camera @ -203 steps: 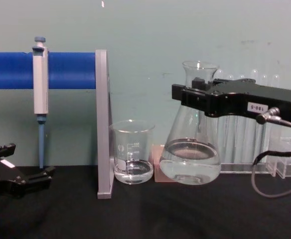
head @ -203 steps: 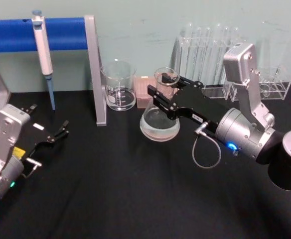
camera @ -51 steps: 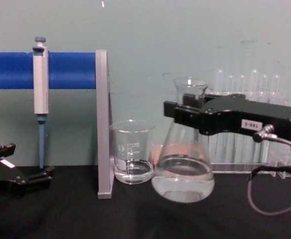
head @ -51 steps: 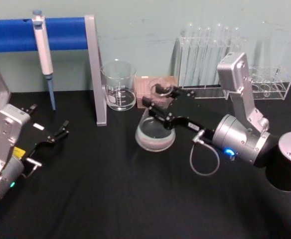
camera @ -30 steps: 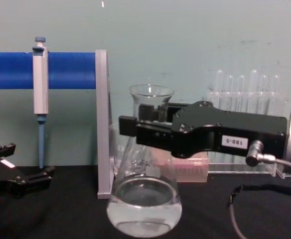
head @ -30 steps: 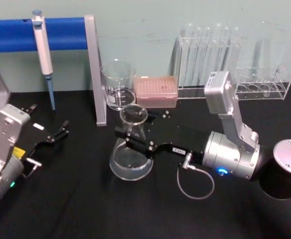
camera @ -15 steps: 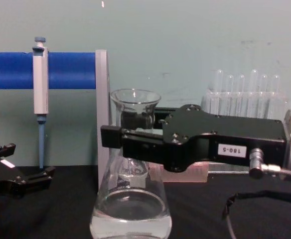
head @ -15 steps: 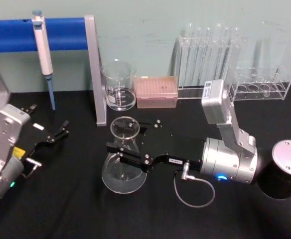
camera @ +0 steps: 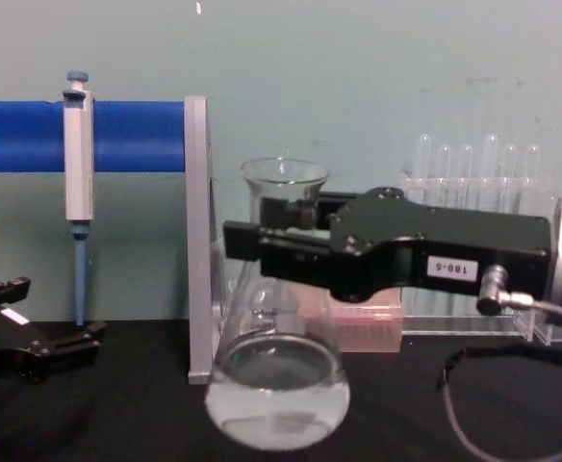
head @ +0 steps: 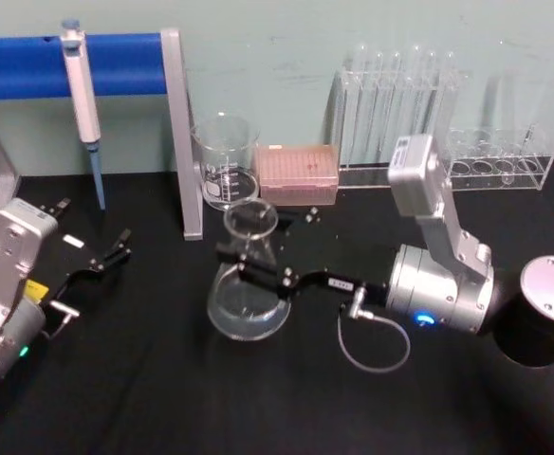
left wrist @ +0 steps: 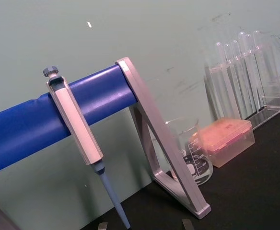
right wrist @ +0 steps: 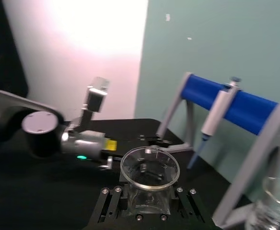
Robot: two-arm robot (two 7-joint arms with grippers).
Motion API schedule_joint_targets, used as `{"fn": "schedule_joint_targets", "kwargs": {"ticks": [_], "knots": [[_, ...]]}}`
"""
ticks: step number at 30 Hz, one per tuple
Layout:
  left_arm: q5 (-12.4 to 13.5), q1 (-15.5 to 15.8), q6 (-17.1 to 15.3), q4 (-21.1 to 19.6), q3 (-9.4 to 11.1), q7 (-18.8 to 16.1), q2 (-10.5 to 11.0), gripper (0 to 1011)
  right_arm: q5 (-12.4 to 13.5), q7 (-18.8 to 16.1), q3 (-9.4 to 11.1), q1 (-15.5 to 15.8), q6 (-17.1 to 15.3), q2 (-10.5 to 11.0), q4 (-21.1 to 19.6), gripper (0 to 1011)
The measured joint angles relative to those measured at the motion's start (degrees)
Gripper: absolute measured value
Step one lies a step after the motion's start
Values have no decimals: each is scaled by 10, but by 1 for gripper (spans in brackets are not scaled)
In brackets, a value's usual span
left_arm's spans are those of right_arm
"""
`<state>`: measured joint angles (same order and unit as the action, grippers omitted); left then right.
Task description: Grasp the erlenmeyer flask with one hand, shake it three times, then place it back.
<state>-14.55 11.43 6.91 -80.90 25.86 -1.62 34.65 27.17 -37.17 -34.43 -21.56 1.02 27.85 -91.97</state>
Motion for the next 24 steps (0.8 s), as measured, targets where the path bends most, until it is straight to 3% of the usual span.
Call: {"fn": "schedule_joint_targets", "kwargs": {"ticks": [12,24], "knots": [[0,0,0,0,0,0,0,1001,-16,62,36,-11,-2,-19,35,450],[0,0,0,0,0,0,0,1001,-34,127,89,-13,-9,-38,66,450]]}}
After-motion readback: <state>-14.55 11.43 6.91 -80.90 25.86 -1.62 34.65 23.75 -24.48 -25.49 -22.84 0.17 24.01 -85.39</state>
